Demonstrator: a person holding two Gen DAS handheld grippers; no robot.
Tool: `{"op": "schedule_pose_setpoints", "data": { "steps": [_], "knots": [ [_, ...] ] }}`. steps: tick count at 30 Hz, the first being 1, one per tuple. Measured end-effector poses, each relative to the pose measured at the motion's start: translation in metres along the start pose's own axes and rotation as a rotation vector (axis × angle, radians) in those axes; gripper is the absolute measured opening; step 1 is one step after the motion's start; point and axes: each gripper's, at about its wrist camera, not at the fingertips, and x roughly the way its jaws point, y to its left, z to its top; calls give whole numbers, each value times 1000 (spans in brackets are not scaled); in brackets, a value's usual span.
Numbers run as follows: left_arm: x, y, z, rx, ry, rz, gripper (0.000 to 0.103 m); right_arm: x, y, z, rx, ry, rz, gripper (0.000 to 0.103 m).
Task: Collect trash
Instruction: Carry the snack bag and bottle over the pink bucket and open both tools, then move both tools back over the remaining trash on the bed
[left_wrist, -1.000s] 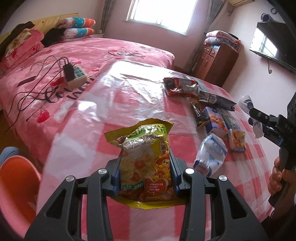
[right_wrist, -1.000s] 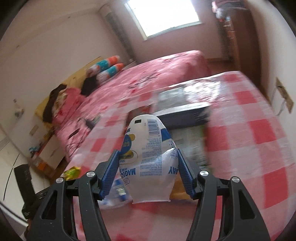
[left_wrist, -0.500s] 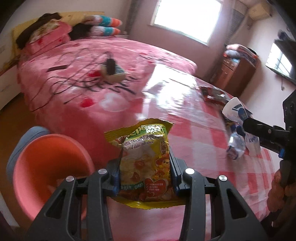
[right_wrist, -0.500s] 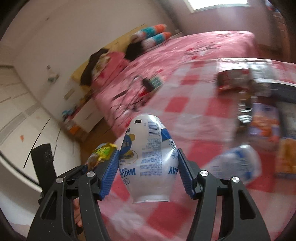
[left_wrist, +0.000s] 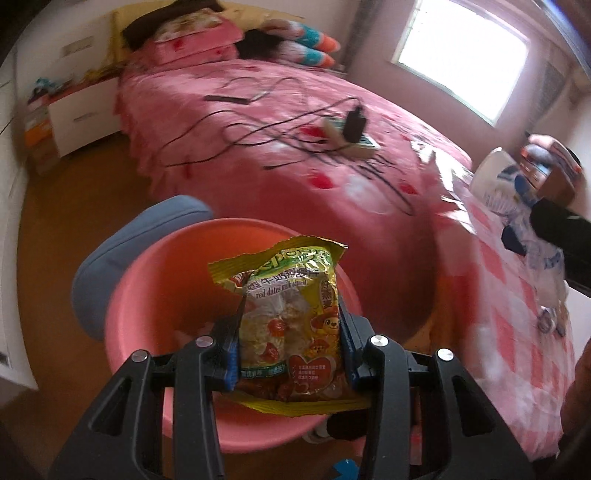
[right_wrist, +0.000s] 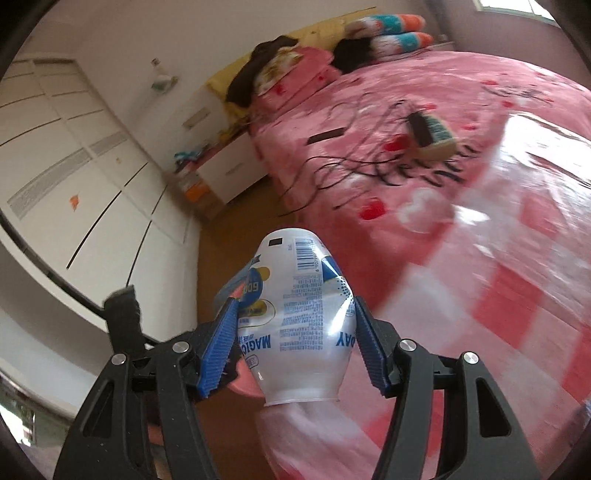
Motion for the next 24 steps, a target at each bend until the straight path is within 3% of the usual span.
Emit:
{"op": "schedule_pose_setpoints", "data": {
  "steps": [1, 2, 4, 6, 8, 17, 24],
  "knots": [
    [3, 7, 0, -17, 1, 12, 44, 9, 4, 3, 1, 9, 9, 64],
    [5, 12, -1, -25, 3, 20, 45, 19, 7, 4, 3, 18, 6, 73],
    [10, 24, -2, -51, 6, 48, 57, 30, 7, 4, 18, 32, 5, 82],
    [12, 34, -4, -74, 5, 67, 68, 31, 3, -1, 57, 36, 21, 82],
    [12, 40, -6, -83, 6, 88, 71, 25, -2, -6, 74, 20, 4, 84],
    [3, 33, -13, -44, -21, 102, 75, -27, -17, -21, 54, -104, -154, 87],
    [-3, 8, -10, 0, -31, 42, 75, -60, -29, -41, 24, -157, -259, 89]
  ]
}}
